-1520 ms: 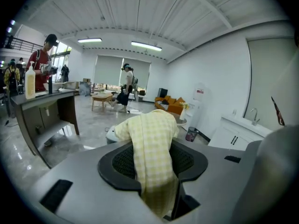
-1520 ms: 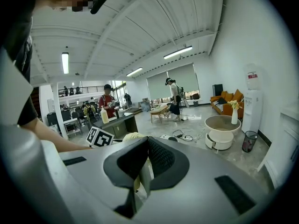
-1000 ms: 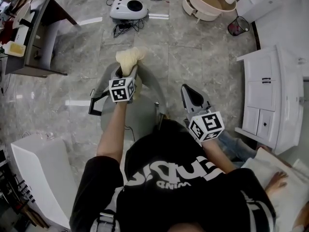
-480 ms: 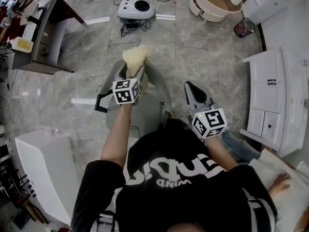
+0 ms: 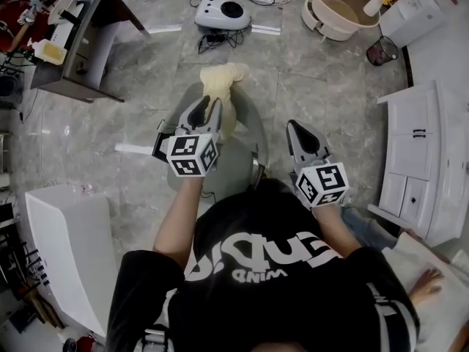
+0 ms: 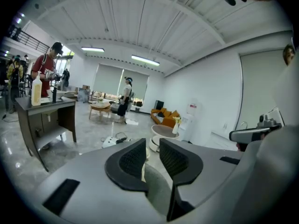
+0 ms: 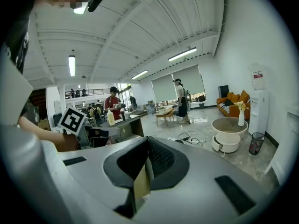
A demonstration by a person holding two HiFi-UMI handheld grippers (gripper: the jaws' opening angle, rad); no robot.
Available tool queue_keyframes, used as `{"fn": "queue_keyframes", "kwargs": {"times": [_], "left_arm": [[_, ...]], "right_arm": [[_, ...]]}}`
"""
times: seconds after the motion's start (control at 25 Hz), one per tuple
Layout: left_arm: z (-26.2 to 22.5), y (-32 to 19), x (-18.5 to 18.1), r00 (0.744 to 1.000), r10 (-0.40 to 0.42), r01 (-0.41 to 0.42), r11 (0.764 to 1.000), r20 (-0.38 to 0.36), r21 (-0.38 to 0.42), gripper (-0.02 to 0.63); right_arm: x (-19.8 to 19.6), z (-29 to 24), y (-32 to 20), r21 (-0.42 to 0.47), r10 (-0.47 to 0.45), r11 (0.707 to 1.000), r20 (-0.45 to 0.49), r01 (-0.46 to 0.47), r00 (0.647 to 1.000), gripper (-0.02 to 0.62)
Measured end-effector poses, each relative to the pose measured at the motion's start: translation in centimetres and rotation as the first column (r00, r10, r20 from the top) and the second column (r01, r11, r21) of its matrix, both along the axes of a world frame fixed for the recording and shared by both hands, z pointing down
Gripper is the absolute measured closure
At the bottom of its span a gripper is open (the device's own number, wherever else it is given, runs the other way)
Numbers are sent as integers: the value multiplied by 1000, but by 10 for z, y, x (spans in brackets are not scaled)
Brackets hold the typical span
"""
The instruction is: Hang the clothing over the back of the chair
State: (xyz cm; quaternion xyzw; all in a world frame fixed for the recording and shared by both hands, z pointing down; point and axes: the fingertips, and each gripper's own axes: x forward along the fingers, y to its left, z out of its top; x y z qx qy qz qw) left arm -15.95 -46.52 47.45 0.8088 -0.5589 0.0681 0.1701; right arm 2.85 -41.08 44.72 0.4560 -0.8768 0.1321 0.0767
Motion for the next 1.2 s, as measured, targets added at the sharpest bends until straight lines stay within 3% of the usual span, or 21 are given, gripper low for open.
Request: {"fn": "queue_keyframes", "kwargs": {"times": [0.12,0.2,0.52,0.8,0.96,1.2], "left_arm": [[-25,23,-1,1000,9,-8,999,-18,39,576],[-39,39,-3,999,12,-10,998,-32,62,589],[-71,90,-15,999,-18,23,990,-42,140,589],[-62,125,-34,998,-60,64,982,-28,176,589],[-53,132,-35,995,-87,95,981,-50,171,591],[-57,129,-28,997,-71,77,980,-39,181,591]], "right_arm": [[-6,-6,6,13,-10,1000,4,10,1000,580],[-11,-10,10,22,-23,999,4,23,1000,580],[-19,-23,27,66,-62,996,5,61,998,580],[-25,-25,37,84,-70,994,3,70,998,580],[-26,-21,38,80,-73,994,8,72,997,580],[-25,-22,39,95,-57,994,7,56,998,581]]}}
